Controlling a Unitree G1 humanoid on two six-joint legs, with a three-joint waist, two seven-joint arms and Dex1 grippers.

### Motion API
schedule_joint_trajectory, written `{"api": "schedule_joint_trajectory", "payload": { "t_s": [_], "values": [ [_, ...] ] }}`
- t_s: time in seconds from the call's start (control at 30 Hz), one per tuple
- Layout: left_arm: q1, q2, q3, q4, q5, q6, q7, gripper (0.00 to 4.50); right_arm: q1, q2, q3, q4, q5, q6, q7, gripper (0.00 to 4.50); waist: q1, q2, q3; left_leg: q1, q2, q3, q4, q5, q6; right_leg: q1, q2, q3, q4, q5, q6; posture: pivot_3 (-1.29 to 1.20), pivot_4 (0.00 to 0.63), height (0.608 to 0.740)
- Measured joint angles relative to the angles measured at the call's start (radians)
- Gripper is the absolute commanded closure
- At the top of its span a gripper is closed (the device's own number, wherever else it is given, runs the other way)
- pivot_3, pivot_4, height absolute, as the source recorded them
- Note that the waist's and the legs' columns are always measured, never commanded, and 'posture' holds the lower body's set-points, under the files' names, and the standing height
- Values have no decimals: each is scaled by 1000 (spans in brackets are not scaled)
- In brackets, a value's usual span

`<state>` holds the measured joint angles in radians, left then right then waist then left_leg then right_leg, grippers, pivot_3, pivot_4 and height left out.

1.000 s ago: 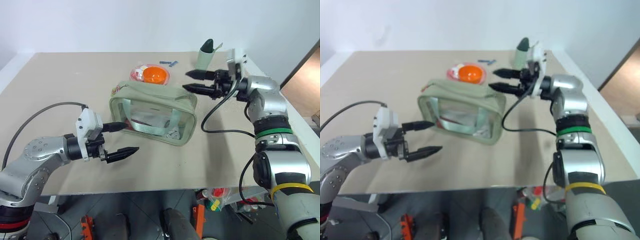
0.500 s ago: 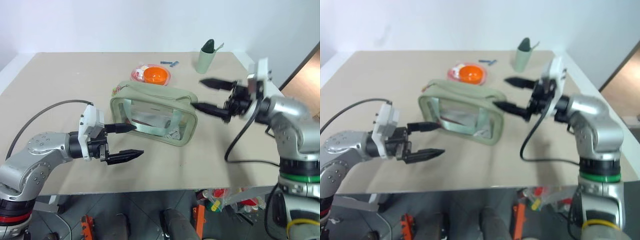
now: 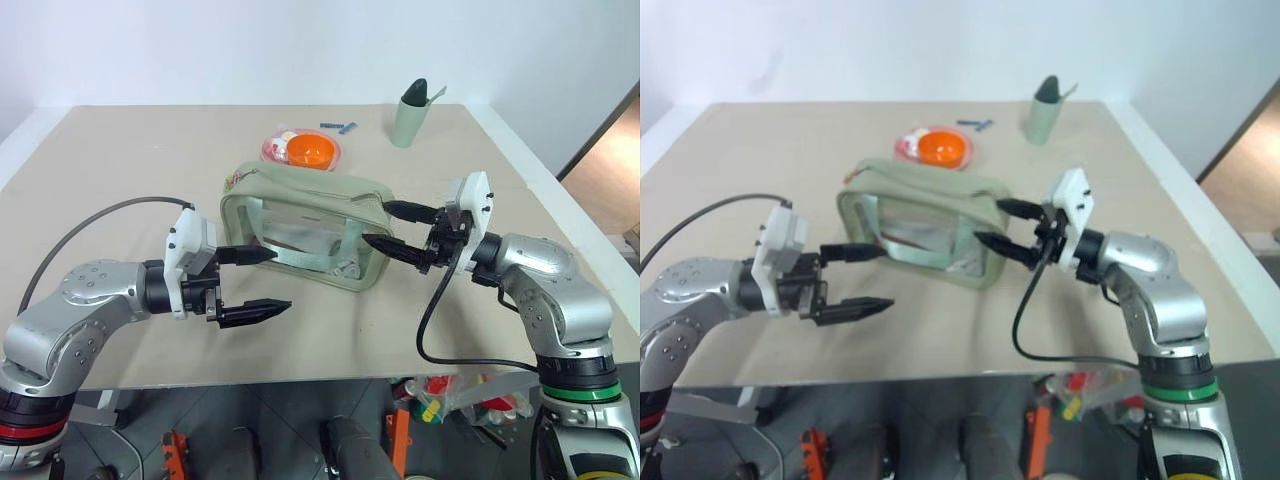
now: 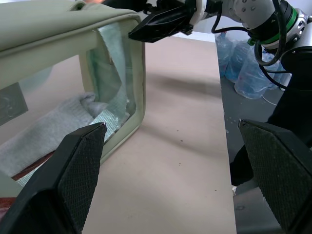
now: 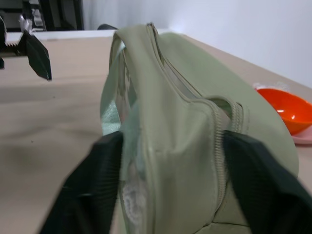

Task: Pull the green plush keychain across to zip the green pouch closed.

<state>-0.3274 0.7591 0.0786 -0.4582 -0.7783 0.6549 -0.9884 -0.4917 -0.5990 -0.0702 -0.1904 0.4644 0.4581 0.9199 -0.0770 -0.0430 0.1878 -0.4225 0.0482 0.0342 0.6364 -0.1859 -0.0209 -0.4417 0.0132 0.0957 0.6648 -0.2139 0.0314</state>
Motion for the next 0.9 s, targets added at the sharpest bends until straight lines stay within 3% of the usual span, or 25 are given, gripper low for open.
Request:
{"api": "schedule_joint_trajectory", "payload": {
  "t_s": [0.13,0.2,0.53,0.9],
  "values": [
    [1,0,0,0,12,0,4,0,7,16,9,5,1,-9,-3,3925,0,0,0,0,0,0,0,0,0,0,0,0,0,0,0,0,150,740],
    [2,0,0,0,15,0,7,0,7,16,22,7,-3,-19,-1,4363,0,0,0,0,0,0,0,0,0,0,0,0,0,0,0,0,150,740],
    [3,0,-3,0,36,-1,21,0,-50,30,39,111,-42,-188,76,4363,0,0,0,0,0,0,0,0,0,0,0,0,0,0,0,0,150,740],
    [3,-1,-6,6,57,-4,19,0,-106,-17,35,273,-15,-339,318,4363,0,0,0,0,0,0,0,0,0,0,0,0,0,0,1,0,150,740]
  ]
}}
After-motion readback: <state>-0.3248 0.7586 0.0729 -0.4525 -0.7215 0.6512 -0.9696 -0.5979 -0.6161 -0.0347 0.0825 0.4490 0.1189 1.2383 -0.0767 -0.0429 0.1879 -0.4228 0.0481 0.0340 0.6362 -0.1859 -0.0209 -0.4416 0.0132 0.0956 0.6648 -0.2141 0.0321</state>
